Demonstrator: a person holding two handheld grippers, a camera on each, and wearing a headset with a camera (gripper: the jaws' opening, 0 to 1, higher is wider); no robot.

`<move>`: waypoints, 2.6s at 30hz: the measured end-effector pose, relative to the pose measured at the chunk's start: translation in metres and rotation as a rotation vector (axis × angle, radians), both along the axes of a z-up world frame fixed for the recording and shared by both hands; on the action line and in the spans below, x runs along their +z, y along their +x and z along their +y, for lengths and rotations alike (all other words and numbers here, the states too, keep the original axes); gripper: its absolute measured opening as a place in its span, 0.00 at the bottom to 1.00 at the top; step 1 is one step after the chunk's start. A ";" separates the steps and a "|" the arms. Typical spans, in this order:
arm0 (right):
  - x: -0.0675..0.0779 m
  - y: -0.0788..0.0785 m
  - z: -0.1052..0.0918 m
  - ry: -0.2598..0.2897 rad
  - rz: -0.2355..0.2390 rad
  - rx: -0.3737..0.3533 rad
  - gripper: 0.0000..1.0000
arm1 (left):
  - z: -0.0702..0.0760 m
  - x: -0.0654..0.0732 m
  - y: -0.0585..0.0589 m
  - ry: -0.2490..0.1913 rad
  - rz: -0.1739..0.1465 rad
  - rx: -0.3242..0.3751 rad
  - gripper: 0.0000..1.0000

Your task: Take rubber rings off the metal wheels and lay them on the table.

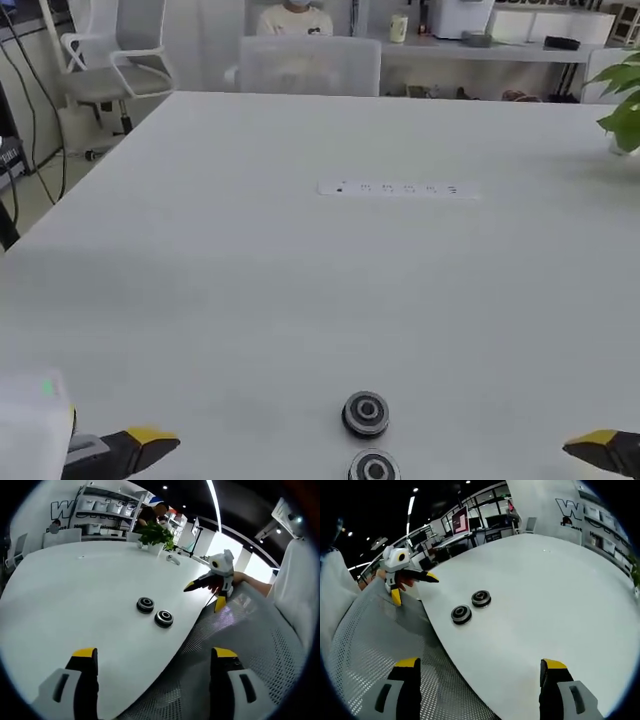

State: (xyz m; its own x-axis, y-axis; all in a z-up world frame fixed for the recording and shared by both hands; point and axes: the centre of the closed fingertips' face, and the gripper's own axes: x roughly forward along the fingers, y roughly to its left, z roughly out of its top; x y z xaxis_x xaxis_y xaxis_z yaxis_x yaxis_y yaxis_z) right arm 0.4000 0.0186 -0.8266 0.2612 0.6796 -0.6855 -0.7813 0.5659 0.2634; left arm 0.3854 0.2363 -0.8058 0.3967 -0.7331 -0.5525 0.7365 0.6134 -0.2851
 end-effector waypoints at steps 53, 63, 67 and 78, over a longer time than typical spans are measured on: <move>0.048 0.039 0.105 0.099 -0.228 0.403 0.54 | -0.089 0.068 0.073 -0.026 -0.313 -0.301 0.67; 0.023 0.025 0.096 0.148 -0.145 0.400 0.46 | -0.094 0.043 0.067 -0.110 -0.325 -0.282 0.46; 0.012 0.024 0.092 0.130 -0.120 0.397 0.45 | -0.095 0.034 0.069 -0.124 -0.293 -0.268 0.36; -0.016 0.013 0.102 0.107 -0.075 0.404 0.35 | -0.105 0.003 0.044 -0.007 -0.261 -0.404 0.31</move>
